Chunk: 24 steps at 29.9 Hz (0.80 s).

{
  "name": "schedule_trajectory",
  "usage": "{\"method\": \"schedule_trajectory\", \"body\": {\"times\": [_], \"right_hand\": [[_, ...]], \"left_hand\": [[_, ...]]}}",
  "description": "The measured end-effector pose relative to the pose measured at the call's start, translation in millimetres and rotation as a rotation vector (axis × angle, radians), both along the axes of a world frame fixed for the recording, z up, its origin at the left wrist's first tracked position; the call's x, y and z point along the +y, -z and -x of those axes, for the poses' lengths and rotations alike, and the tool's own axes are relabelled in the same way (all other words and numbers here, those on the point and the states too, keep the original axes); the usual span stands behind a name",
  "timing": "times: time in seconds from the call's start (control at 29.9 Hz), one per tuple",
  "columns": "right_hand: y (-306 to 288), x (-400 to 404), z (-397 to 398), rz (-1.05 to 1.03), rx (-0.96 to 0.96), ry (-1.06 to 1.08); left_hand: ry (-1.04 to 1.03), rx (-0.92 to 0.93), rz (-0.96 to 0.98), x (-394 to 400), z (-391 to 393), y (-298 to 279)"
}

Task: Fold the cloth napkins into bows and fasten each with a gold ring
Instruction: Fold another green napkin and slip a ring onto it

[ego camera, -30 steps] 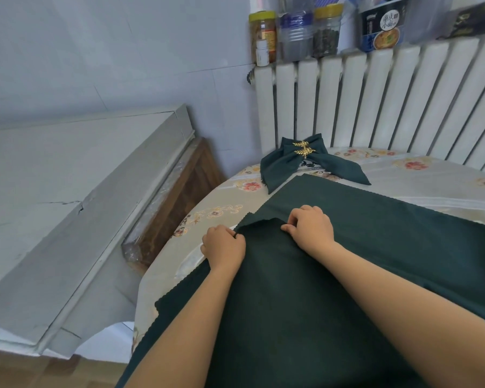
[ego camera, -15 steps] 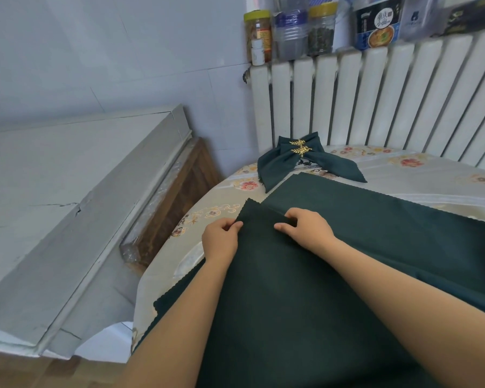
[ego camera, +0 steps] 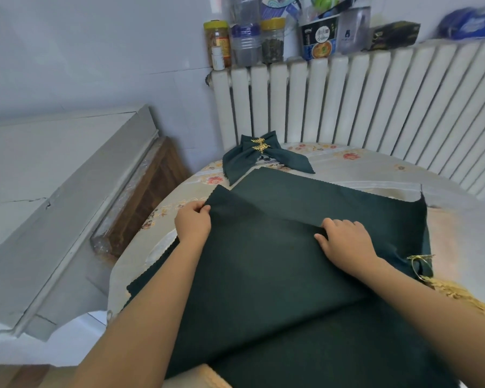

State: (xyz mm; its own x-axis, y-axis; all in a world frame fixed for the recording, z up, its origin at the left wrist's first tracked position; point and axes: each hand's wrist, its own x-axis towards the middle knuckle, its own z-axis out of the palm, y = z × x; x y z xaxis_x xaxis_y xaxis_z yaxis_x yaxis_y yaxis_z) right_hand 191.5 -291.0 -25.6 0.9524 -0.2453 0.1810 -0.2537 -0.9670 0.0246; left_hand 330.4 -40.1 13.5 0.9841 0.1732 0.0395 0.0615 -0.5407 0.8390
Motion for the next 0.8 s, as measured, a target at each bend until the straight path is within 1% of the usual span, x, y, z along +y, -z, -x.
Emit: {"method": "schedule_trajectory", "body": {"times": [0.13, 0.2, 0.27, 0.33, 0.4, 0.43, 0.53, 0.6, 0.67, 0.8], "right_hand": [[11, -18, 35, 0.104, -0.105, 0.029], [11, -25, 48, 0.152, -0.132, 0.024], [11, -35, 64, 0.191, -0.149, 0.038], [8, -44, 82, 0.185, -0.104, 0.098], [7, -50, 95, 0.139, -0.011, 0.163], [6, -53, 102, 0.106, -0.004, 0.178], [6, -65, 120, 0.025, -0.043, 0.229], [7, -74, 128, -0.043, -0.07, 0.261], [9, -81, 135, -0.1, -0.112, 0.255], [11, -92, 147, -0.17, -0.165, 0.218]], "left_hand": [[0.146, -0.032, -0.083, -19, 21, 0], [0.23, -0.082, -0.163, -30, 37, 4], [0.312, -0.126, -0.24, -44, 60, 11], [0.375, -0.155, -0.289, -62, 85, 18], [0.406, -0.17, -0.318, -76, 104, 27], [0.418, -0.169, -0.321, -82, 112, 30], [0.427, -0.151, -0.322, -91, 127, 43], [0.432, -0.18, -0.36, -90, 130, 52], [0.443, -0.222, -0.39, -88, 131, 60], [0.458, -0.236, -0.418, -87, 131, 62]]}}
